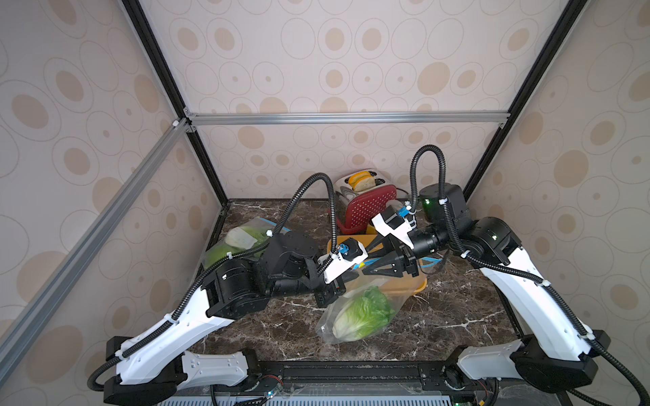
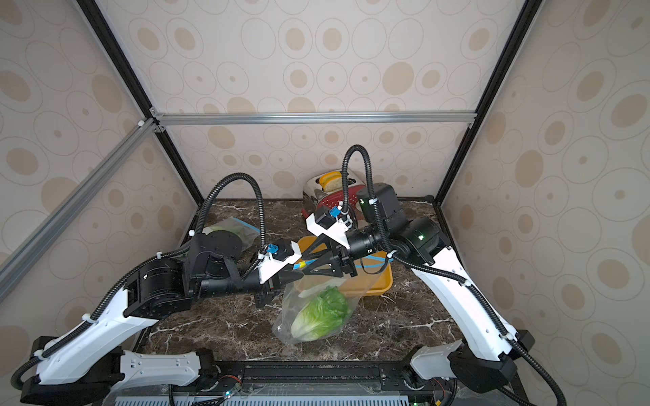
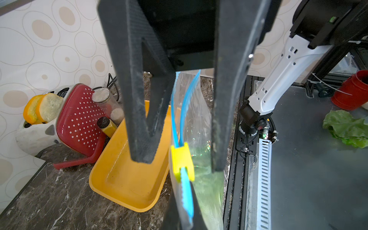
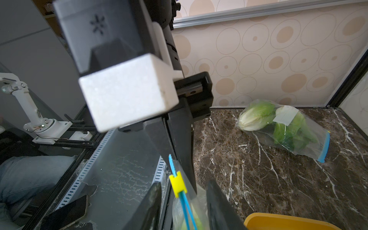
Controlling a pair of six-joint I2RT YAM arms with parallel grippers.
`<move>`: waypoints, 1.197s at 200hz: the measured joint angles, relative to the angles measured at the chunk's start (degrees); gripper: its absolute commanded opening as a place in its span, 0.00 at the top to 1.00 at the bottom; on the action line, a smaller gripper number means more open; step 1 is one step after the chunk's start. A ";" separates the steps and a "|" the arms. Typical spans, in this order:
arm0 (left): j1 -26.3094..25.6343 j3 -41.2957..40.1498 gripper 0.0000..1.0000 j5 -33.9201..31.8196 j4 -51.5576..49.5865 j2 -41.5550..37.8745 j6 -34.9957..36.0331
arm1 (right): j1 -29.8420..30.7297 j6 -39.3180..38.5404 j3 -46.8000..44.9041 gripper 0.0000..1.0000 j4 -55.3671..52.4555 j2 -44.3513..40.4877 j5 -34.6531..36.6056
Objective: Put the chinese cabbages into a zipper bag and zip it
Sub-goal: Zip the zipper on the zipper food storage bag.
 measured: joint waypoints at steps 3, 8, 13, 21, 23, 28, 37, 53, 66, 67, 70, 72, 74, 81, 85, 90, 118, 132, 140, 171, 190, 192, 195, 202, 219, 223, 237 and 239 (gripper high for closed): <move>0.02 0.00 1.00 0.00 0.02 0.00 0.00 | 0.00 0.22 -0.07 0.66 0.13 0.00 -0.13; 0.04 -0.02 1.00 0.00 0.04 0.00 0.00 | 0.00 0.28 -0.17 0.67 0.31 0.00 -0.26; 0.04 -0.04 1.00 -0.02 0.11 0.00 0.00 | 0.00 0.39 -0.26 0.68 0.39 0.00 -0.44; 0.04 -0.04 1.00 -0.07 0.20 0.00 0.00 | 0.00 0.55 -0.35 0.69 0.55 0.04 -0.68; 0.04 -0.04 1.00 -0.09 0.22 0.00 0.00 | 0.00 0.66 -0.35 0.70 0.55 0.07 -0.74; 0.04 -0.07 1.00 -0.13 0.31 0.00 0.00 | 0.00 0.66 -0.35 0.71 0.63 0.11 -0.85; 0.04 -0.07 1.00 -0.20 0.44 0.00 0.00 | 0.00 0.90 -0.46 0.77 0.74 0.15 -0.96; 0.04 -0.09 1.00 -0.42 0.79 0.00 0.00 | 0.00 1.09 -0.68 0.82 1.03 0.17 -1.09; 0.11 -0.17 1.00 -0.70 0.92 0.00 0.02 | 0.00 1.22 -0.90 0.91 1.11 0.17 -1.07; 0.11 -0.17 1.00 -0.72 0.94 0.00 0.02 | 0.00 1.09 -0.90 0.92 1.16 0.17 -1.09; 0.13 -0.20 1.00 -0.81 0.98 0.00 0.02 | 0.02 1.20 -0.98 0.93 1.22 0.17 -1.09; 0.15 -0.20 1.00 -0.81 0.98 0.00 0.02 | 0.00 1.38 -1.03 0.94 1.20 0.17 -1.07; 0.15 -0.22 1.00 -0.85 1.03 0.00 0.02 | 0.00 1.07 -1.07 0.94 1.29 0.17 -1.09; 0.22 -0.33 1.00 -1.01 1.07 -0.02 0.02 | 0.00 1.20 -1.20 0.98 1.42 0.17 -1.07; 0.24 -0.39 1.00 -1.07 1.09 -0.04 0.02 | 0.00 1.60 -1.38 1.00 1.55 0.17 -1.03; 0.26 -0.50 1.00 -1.22 1.09 -0.07 0.02 | 0.00 1.53 -1.60 1.00 1.84 0.15 -1.05; 0.37 -1.16 0.99 -2.21 1.09 -0.09 -0.02 | 0.00 1.75 -2.43 1.00 2.40 0.15 -0.61; 0.37 -1.60 0.85 -2.58 1.18 -0.35 -0.07 | 0.00 1.73 -2.43 1.00 2.34 0.13 0.00; 0.37 -1.84 0.85 -2.67 1.38 -0.72 -0.15 | 0.00 1.73 -2.43 1.00 2.16 0.11 0.59; 0.37 -2.38 0.89 -2.75 3.41 -3.10 -0.07 | 0.00 1.70 -2.43 1.00 1.42 0.11 1.95; 0.42 -2.32 0.92 -2.71 4.28 -3.67 -0.07 | 0.00 1.70 -2.43 1.00 1.09 0.11 1.97; 0.42 -2.32 0.92 -2.73 4.26 -3.67 -0.04 | 0.00 1.70 -2.43 1.00 1.05 0.11 1.97; 0.42 -2.32 0.92 -2.73 4.26 -3.58 -0.07 | 0.00 1.70 -2.43 1.00 1.03 0.11 1.97; 0.42 -2.29 0.92 -2.75 4.26 -3.32 -0.04 | 0.00 1.73 -2.43 1.00 0.92 0.11 2.01; 0.42 -2.29 0.90 -2.82 4.26 -2.29 -0.07 | 0.00 1.73 -2.43 1.00 0.70 0.13 2.05; 0.44 -2.29 0.89 -2.93 4.24 -2.03 -0.04 | 0.00 1.73 -2.43 1.00 0.61 0.13 2.05; 0.48 -2.29 0.89 -3.26 4.26 -1.36 -0.04 | 0.00 1.73 -2.43 1.00 0.50 0.13 2.08; 0.50 -2.29 0.89 -3.30 4.26 -1.29 -0.04 | 0.00 1.73 -2.43 1.00 0.50 0.13 2.10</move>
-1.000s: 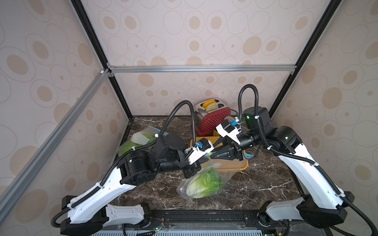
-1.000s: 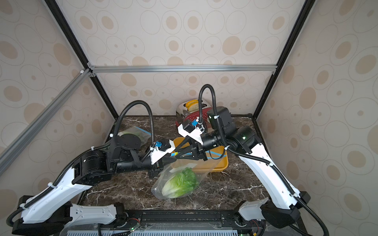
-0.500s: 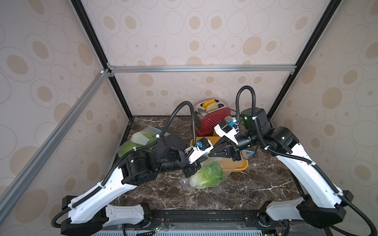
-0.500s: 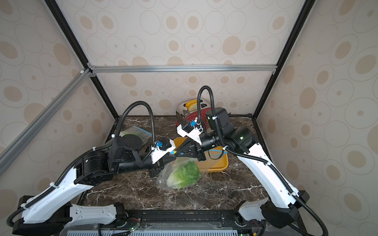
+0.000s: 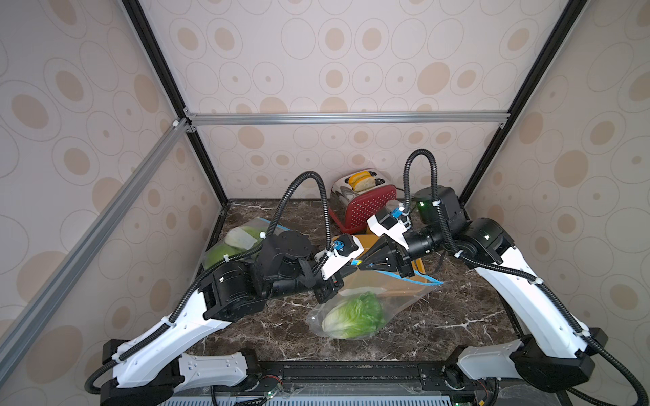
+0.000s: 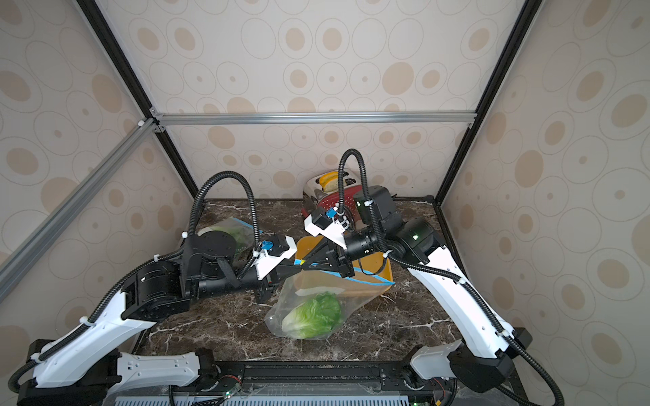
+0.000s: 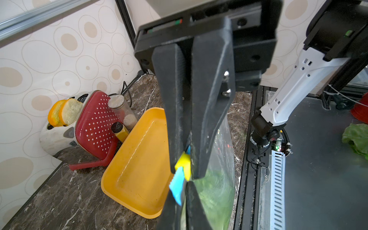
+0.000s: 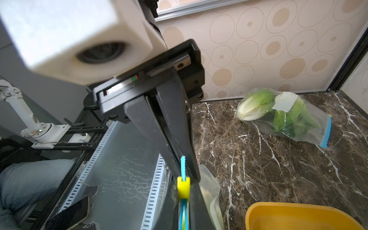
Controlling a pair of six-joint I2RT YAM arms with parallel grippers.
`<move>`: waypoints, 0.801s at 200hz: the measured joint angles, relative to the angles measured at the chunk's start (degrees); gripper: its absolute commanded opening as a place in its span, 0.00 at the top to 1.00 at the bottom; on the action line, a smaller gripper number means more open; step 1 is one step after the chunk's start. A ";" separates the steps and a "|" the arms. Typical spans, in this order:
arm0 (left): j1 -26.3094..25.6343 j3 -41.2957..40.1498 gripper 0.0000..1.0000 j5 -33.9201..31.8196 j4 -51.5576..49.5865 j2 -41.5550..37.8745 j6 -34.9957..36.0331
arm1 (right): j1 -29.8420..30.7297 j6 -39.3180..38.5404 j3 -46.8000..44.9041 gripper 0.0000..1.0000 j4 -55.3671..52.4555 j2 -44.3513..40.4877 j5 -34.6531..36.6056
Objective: Put the chinese cabbages into a zipper bag and zip it
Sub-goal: Zip the zipper on the zipper food storage bag.
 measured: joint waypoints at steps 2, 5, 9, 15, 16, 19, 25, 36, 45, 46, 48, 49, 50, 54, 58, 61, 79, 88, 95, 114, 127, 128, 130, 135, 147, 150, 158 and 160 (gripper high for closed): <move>0.02 0.00 0.89 -0.04 0.02 0.09 0.00 | 0.00 0.00 0.00 1.00 0.00 0.00 0.00; 0.02 0.00 0.90 -0.07 0.02 0.20 0.00 | 0.00 0.00 0.00 1.00 0.00 0.00 0.02; 0.07 0.00 0.91 -0.09 0.07 0.26 0.00 | 0.00 0.00 0.00 1.00 -0.02 0.00 0.09; 0.13 0.00 0.93 -0.09 0.09 0.37 0.00 | 0.00 0.00 0.00 1.00 -0.04 0.00 0.13; 0.13 0.00 0.93 -0.09 0.15 0.37 -0.02 | 0.00 0.00 0.00 1.00 -0.04 0.00 0.15; 0.15 0.00 0.94 -0.07 0.17 0.42 0.04 | 0.00 0.00 0.00 1.00 -0.07 0.00 0.17; 0.17 0.00 0.96 -0.04 0.31 0.46 0.02 | 0.00 -0.02 0.00 1.00 -0.07 0.00 0.22; 0.24 0.00 1.00 -0.02 0.46 0.48 -0.09 | 0.00 -0.02 0.00 1.00 -0.09 0.00 0.33; 0.28 0.00 1.00 -0.02 0.52 0.48 -0.02 | 0.00 -0.04 0.00 1.00 -0.09 0.00 0.39; 0.28 0.00 1.00 -0.02 0.52 0.48 -0.02 | 0.00 -0.04 0.00 1.00 -0.09 0.00 0.44; 0.28 0.00 1.00 -0.04 0.55 0.48 0.02 | 0.00 -0.04 0.00 1.00 -0.09 0.00 0.52; 0.31 0.00 1.00 -0.07 0.55 0.48 0.00 | 0.00 -0.04 0.00 1.00 -0.09 0.00 0.55; 0.31 0.00 1.00 -0.09 0.55 0.48 -0.02 | 0.00 -0.02 0.00 1.00 -0.07 0.00 0.61; 0.35 0.00 1.00 -0.09 0.55 0.48 -0.02 | 0.00 -0.02 0.00 1.00 -0.07 0.00 0.76; 0.39 0.00 1.00 -0.17 0.55 0.50 -0.02 | -0.02 0.00 0.00 1.00 -0.07 0.00 0.92; 0.44 -0.02 1.00 -0.26 0.55 0.52 -0.02 | -0.09 0.00 0.00 1.00 -0.04 0.00 1.07; 0.50 -0.48 1.00 -1.14 1.25 0.44 -0.20 | -0.46 0.04 0.00 1.00 -0.07 0.00 1.31; 0.50 -1.09 1.00 -1.86 2.01 0.22 -0.37 | -0.70 0.04 0.00 1.00 -0.20 0.00 1.36; 0.50 -1.64 1.00 -2.38 2.60 0.00 -0.55 | -0.76 0.07 0.00 1.00 -0.37 0.00 1.42; 0.50 -2.99 1.00 -3.61 4.07 -0.85 -1.25 | -1.03 0.15 -0.04 1.00 -0.59 0.00 2.10; 0.50 -3.91 1.00 -4.52 4.76 -1.70 -1.62 | -1.27 0.24 -0.33 1.00 -0.61 -0.11 2.54; 0.50 -3.93 1.00 -4.59 4.79 -1.75 -1.66 | -1.31 0.24 -0.37 1.00 -0.63 -0.11 2.58; 0.50 -4.07 1.00 -4.76 4.81 -1.88 -1.73 | -1.36 0.24 -0.44 1.00 -0.68 -0.17 2.62; 0.50 -4.37 1.00 -5.18 4.87 -2.23 -1.81 | -1.44 0.24 -0.63 1.00 -0.79 -0.22 2.73; 0.50 -4.72 1.00 -6.14 4.81 -2.91 -2.16 | -1.79 0.26 -1.07 1.00 -1.05 -0.42 2.89; 0.50 -4.74 1.00 -6.38 4.79 -3.04 -2.19 | -1.88 0.26 -1.18 1.00 -1.09 -0.46 2.89; 0.50 -4.74 1.00 -7.02 4.70 -3.30 -2.43 | -2.08 0.26 -1.46 1.00 -1.29 -0.70 3.10; 0.50 -4.74 1.00 -7.15 4.68 -3.32 -2.54 | -2.12 0.26 -1.51 1.00 -1.31 -0.74 3.13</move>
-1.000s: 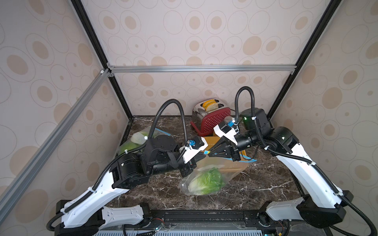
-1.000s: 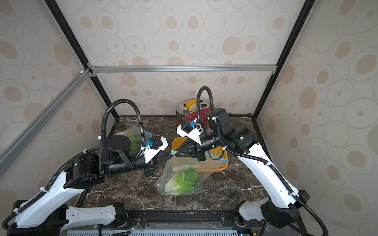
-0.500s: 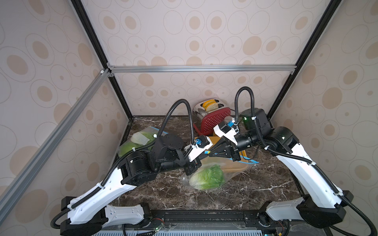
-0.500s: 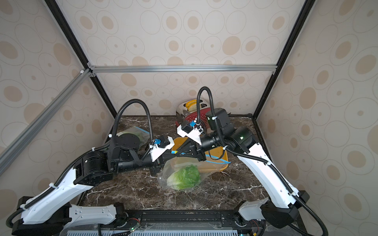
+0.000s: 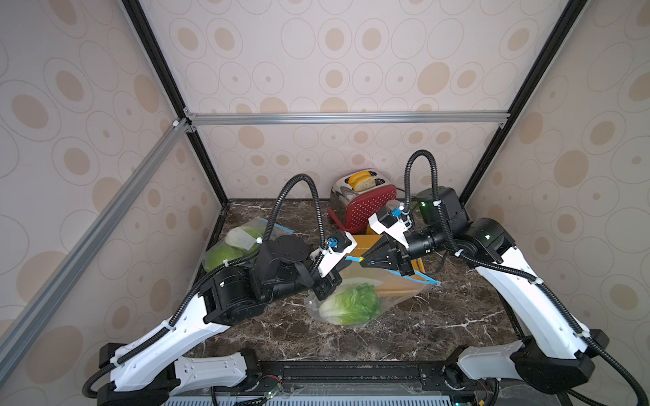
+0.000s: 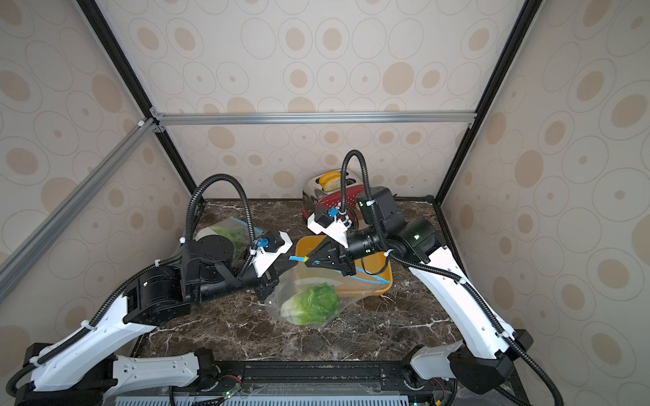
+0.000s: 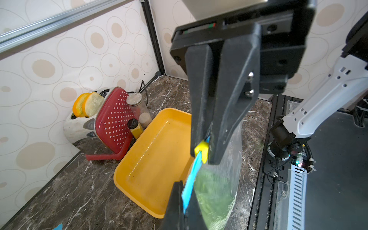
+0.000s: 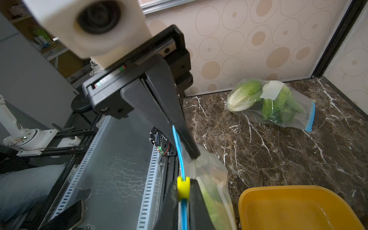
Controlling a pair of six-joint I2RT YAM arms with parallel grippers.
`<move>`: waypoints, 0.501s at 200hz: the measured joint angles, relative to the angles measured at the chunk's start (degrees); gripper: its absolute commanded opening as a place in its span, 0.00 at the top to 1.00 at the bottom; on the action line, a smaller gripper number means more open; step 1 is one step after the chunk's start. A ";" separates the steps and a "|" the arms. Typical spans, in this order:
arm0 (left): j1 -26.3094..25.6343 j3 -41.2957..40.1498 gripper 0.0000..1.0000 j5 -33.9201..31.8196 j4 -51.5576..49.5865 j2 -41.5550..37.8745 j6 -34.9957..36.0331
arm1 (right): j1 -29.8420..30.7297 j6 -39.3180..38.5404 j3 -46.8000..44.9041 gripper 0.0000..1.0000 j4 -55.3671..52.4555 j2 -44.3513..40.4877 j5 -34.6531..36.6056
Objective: Put the chinese cabbages into a zipper bag and zip it
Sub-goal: Zip the zipper on the zipper food storage bag.
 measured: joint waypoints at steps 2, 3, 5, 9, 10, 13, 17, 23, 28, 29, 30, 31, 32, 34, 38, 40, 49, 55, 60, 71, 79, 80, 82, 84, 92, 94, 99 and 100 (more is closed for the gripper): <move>0.00 0.00 1.00 -0.13 0.00 -0.07 -0.07 | -0.04 -0.02 -0.07 1.00 -0.02 -0.07 0.07; 0.00 0.00 1.00 -0.17 0.00 -0.09 -0.07 | -0.09 0.00 -0.13 1.00 -0.09 -0.13 0.13; 0.00 0.00 1.00 -0.39 0.00 -0.15 -0.09 | -0.13 0.00 -0.17 1.00 -0.15 -0.22 0.24; 0.00 0.00 1.00 -0.66 -0.02 -0.22 -0.20 | -0.17 0.00 -0.24 1.00 -0.31 -0.33 0.39; 0.00 0.00 1.00 -0.83 -0.02 -0.24 -0.24 | -0.22 -0.02 -0.28 1.00 -0.37 -0.37 0.46; 0.00 0.00 1.00 -1.09 -0.02 -0.31 -0.26 | -0.28 -0.02 -0.39 1.00 -0.37 -0.48 0.57; 0.00 0.00 1.00 -1.42 -0.04 -0.35 -0.33 | -0.42 0.00 -0.59 1.00 -0.39 -0.70 0.79; 0.00 0.00 1.00 -2.08 -0.09 -0.44 -0.46 | -0.57 0.00 -0.87 1.00 -0.52 -0.98 1.03; 0.00 0.00 1.00 -2.58 -0.15 -0.55 -0.52 | -0.83 0.04 -1.18 1.00 -0.59 -1.22 1.27; 0.00 0.00 1.00 -2.64 -0.17 -0.55 -0.52 | -0.87 0.04 -1.22 1.00 -0.61 -1.27 1.31; 0.00 0.02 1.00 -2.86 -0.24 -0.59 -0.52 | -0.94 0.11 -1.31 1.00 -0.61 -1.36 1.40; 0.00 0.02 1.00 -2.97 -0.26 -0.61 -0.55 | -0.98 0.13 -1.36 1.00 -0.61 -1.38 1.44; 0.00 0.02 1.00 -3.19 -0.28 -0.63 -0.57 | -1.05 0.13 -1.46 1.00 -0.61 -1.44 1.51; 0.00 0.02 1.00 -3.45 -0.39 -0.66 -0.61 | -1.14 0.20 -1.62 1.00 -0.63 -1.55 1.60; 0.00 0.02 1.00 -3.98 -0.52 -0.74 -0.70 | -1.33 0.24 -1.86 1.00 -0.68 -1.77 1.79; 0.00 0.02 1.00 -4.28 -0.63 -0.79 -0.70 | -1.42 0.31 -2.03 1.00 -0.70 -1.88 1.90; 0.00 0.04 1.00 -5.66 -1.18 -1.07 -0.90 | -2.01 0.61 -2.73 1.00 -0.81 -2.43 2.43; 0.00 0.04 1.00 -6.58 -1.60 -1.31 -1.05 | -2.47 0.81 -3.28 1.00 -0.94 -2.86 2.69; 0.00 0.04 1.00 -7.67 -1.97 -1.62 -1.20 | -2.91 0.96 -3.85 1.00 -0.98 -3.28 2.82; 0.00 0.13 1.00 -9.60 -2.73 -2.38 -1.57 | -4.02 1.64 -5.20 1.00 -0.98 -4.35 2.89; 0.02 0.15 1.00 -10.80 -3.23 -3.06 -1.79 | -5.07 2.19 -6.38 1.00 -0.85 -5.38 2.78; 0.02 0.15 1.00 -11.02 -3.30 -3.19 -1.79 | -5.22 2.27 -6.60 1.00 -0.83 -5.55 2.75; 0.02 0.15 1.00 -11.30 -3.41 -3.37 -1.84 | -5.49 2.45 -6.86 1.00 -0.83 -5.84 2.78; 0.02 0.17 1.00 -11.61 -3.50 -3.61 -1.95 | -5.68 2.58 -7.06 1.00 -0.81 -6.03 2.80; 0.02 0.26 1.00 -12.70 -3.89 -4.37 -2.08 | -6.69 3.13 -8.07 1.00 -0.74 -7.10 2.75; 0.04 0.28 1.00 -12.94 -3.96 -4.55 -2.10 | -6.91 3.23 -8.28 1.00 -0.74 -7.32 2.73; 0.04 0.39 1.00 -13.60 -4.22 -4.98 -2.21 | -7.48 3.50 -8.85 1.00 -0.74 -8.02 2.73; 0.04 0.44 1.00 -13.75 -4.33 -5.11 -2.21 | -7.54 3.52 -8.92 1.00 -0.74 -8.09 2.71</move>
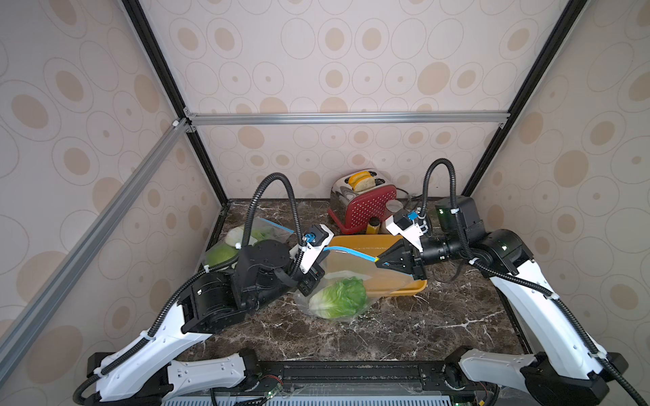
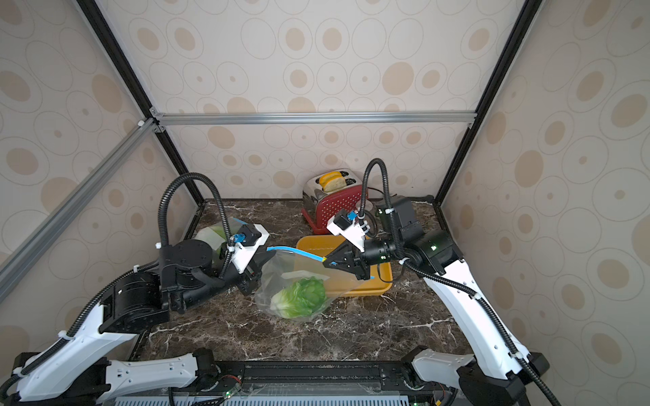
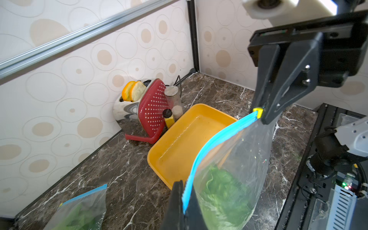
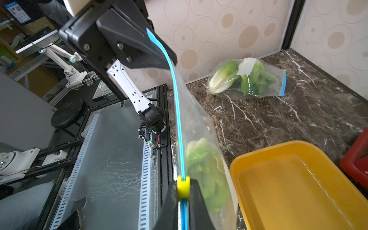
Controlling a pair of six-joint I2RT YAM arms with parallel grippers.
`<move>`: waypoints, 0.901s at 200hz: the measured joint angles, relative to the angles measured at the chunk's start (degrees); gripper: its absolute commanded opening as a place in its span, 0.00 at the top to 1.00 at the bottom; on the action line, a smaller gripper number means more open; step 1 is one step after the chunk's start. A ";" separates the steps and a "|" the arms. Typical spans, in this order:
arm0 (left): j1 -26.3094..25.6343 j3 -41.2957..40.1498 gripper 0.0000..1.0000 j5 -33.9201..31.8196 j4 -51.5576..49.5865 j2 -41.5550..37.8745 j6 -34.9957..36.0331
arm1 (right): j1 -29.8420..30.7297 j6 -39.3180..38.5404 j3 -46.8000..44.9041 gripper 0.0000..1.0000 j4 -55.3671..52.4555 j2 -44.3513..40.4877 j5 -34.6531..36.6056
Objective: Put the chinese cabbages into a zipper bag and zip it
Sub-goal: Zip the zipper on the zipper food storage bag.
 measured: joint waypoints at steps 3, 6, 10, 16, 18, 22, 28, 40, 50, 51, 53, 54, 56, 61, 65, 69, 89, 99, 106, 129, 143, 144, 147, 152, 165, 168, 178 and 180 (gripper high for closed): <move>0.00 0.07 1.00 -0.35 -0.13 -0.22 -0.04 | -0.31 0.28 -0.31 1.00 0.00 -0.39 -0.02; 0.00 0.13 1.00 -0.85 -0.35 -0.50 -0.11 | -0.57 0.39 -0.57 1.00 0.00 -0.74 -0.04; 0.00 0.26 1.00 -1.38 -0.63 -0.81 -0.22 | -0.94 0.68 -0.92 1.00 0.00 -1.18 -0.11; 0.00 0.57 1.00 -2.16 -1.18 -1.18 -0.31 | -1.55 0.98 -1.40 1.00 0.00 -1.81 -0.20; 0.00 0.72 1.00 -2.45 -1.36 -1.27 -0.37 | -1.79 1.07 -1.55 1.00 0.00 -2.05 -0.20; 0.00 0.96 1.00 -2.86 -1.68 -1.40 -0.42 | -2.19 1.25 -1.81 1.00 0.00 -2.40 -0.31; 0.00 1.27 1.00 -3.72 -2.03 -1.62 -0.50 | -2.84 1.44 -2.21 1.00 -0.02 -2.93 -0.42; 0.00 1.86 1.00 -4.98 -2.54 -1.86 -0.66 | -4.09 2.01 -2.69 1.00 -0.11 -3.76 -0.50; 0.00 1.99 1.00 -6.05 -2.67 -2.05 -0.76 | -4.96 2.34 -2.97 1.00 -0.17 -4.24 -0.59; 0.00 1.99 1.00 -6.23 -2.71 -2.08 -0.79 | -5.07 2.40 -2.99 1.00 -0.17 -4.28 -0.59; 0.00 1.99 1.00 -6.45 -2.78 -2.12 -0.81 | -5.25 2.47 -3.04 1.00 -0.24 -4.39 -0.59; 0.00 1.99 1.00 -6.54 -2.80 -2.14 -0.81 | -5.31 2.51 -3.04 1.00 -0.24 -4.42 -0.59; 0.02 1.99 1.00 -6.71 -2.89 -2.16 -0.83 | -5.46 2.56 -3.08 1.00 -0.26 -4.48 -0.59; 0.02 2.01 1.00 -7.28 -3.15 -2.25 -0.85 | -5.84 2.75 -3.15 1.00 -0.42 -4.61 -0.59; 0.02 2.01 1.00 -7.67 -3.41 -2.27 -0.85 | -6.05 2.78 -3.15 1.00 -0.50 -4.68 -0.59; 0.02 2.01 1.00 -7.98 -3.61 -2.29 -0.85 | -6.16 2.91 -3.15 1.00 -0.57 -4.72 -0.59; 0.02 2.03 1.00 -9.38 -4.31 -2.32 -0.85 | -6.45 3.17 -3.19 1.00 -1.33 -4.72 -0.31; 0.02 2.05 1.00 -10.27 -4.74 -2.32 -0.94 | -6.47 3.17 -3.21 1.00 -1.88 -4.72 0.02; 0.02 2.05 1.00 -11.06 -5.09 -2.32 -1.07 | -6.47 3.17 -3.32 1.00 -2.16 -4.79 0.17; 0.02 2.16 1.00 -13.20 -5.86 -2.36 -1.31 | -6.51 3.17 -4.28 1.00 -2.73 -5.31 1.03; 0.02 2.16 1.00 -13.81 -6.12 -2.56 -1.31 | -6.51 3.17 -4.50 1.00 -3.10 -5.46 1.38; 0.02 2.16 1.00 -13.84 -6.12 -2.56 -1.31 | -6.51 3.15 -4.50 1.00 -3.13 -5.46 1.40; 0.00 2.19 1.00 -13.90 -6.14 -2.60 -1.31 | -6.51 3.15 -4.50 1.00 -3.13 -5.46 1.40; 0.00 2.25 1.00 -13.92 -6.21 -2.62 -1.31 | -6.51 3.15 -4.52 1.00 -3.08 -5.46 1.40; 0.00 2.51 1.00 -13.92 -6.29 -2.60 -1.31 | -6.51 3.17 -4.57 1.00 -3.02 -5.46 1.33; 0.00 2.58 1.00 -13.90 -6.32 -2.60 -1.31 | -6.51 3.19 -4.57 1.00 -3.02 -5.46 1.33; 0.00 2.69 1.00 -13.90 -6.32 -2.60 -1.31 | -6.51 3.32 -4.57 0.97 -2.93 -5.40 1.03; 0.00 2.71 1.00 -13.90 -6.32 -2.60 -1.31 | -6.51 3.34 -4.57 0.95 -2.91 -5.40 0.94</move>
